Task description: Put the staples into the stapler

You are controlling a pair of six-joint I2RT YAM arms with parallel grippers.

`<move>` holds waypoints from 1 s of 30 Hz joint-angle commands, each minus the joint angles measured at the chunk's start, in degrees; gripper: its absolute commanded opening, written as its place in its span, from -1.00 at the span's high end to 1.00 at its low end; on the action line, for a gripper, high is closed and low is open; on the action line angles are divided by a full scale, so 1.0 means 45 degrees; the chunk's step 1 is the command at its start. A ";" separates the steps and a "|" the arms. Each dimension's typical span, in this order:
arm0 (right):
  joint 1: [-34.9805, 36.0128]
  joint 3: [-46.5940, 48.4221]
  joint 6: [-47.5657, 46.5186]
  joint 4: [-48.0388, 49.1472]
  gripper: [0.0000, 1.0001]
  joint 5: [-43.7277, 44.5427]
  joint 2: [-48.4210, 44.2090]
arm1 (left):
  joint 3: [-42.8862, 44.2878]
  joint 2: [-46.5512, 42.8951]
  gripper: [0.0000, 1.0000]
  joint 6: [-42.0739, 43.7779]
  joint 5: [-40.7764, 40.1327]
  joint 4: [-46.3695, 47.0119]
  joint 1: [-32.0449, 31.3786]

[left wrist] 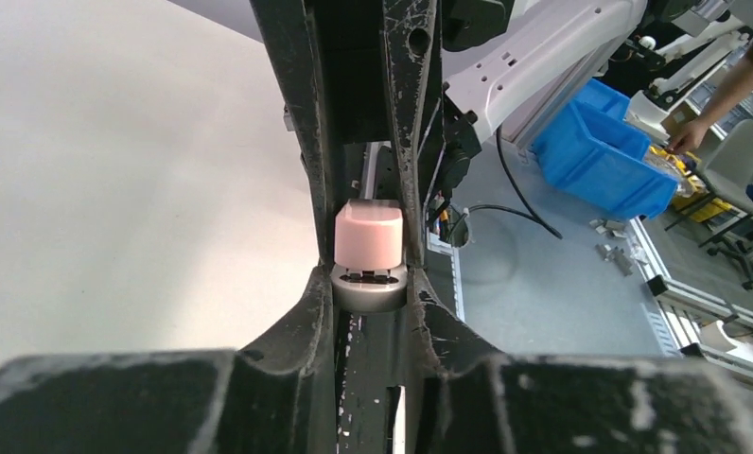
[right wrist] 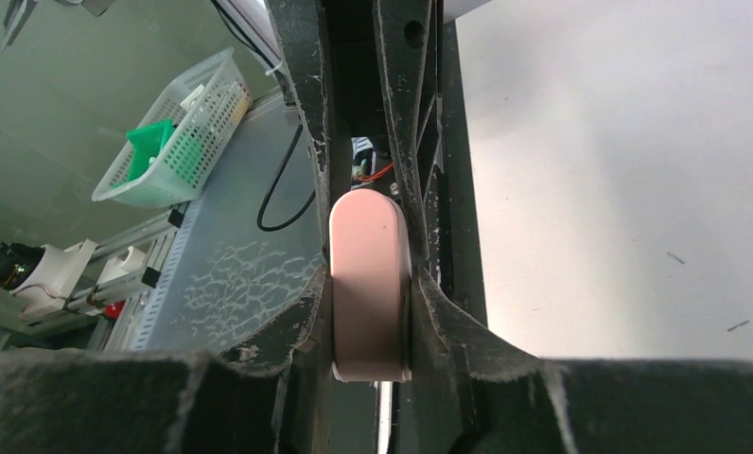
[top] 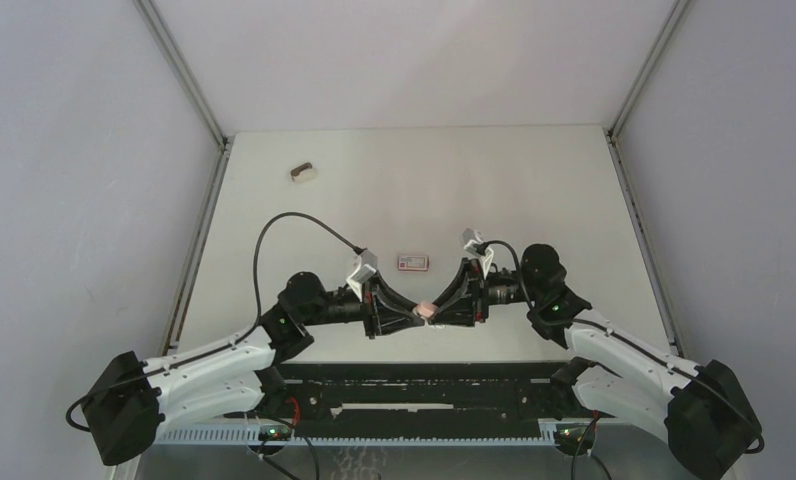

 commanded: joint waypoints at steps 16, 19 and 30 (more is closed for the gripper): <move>0.0412 0.1791 -0.1532 -0.1317 -0.10 0.1027 -0.0200 | 0.1147 0.0091 1.00 0.0231 -0.0060 0.0016 -0.0048; 0.0463 0.1799 -0.1600 -0.1390 0.05 0.1043 -0.0203 | 0.1050 -0.0039 1.00 0.0208 -0.0174 0.0015 -0.0048; 0.0679 0.1794 -0.1632 -0.1587 0.20 0.1012 0.0205 | 0.0990 -0.0734 0.99 0.0505 -0.0619 -0.0598 -0.0053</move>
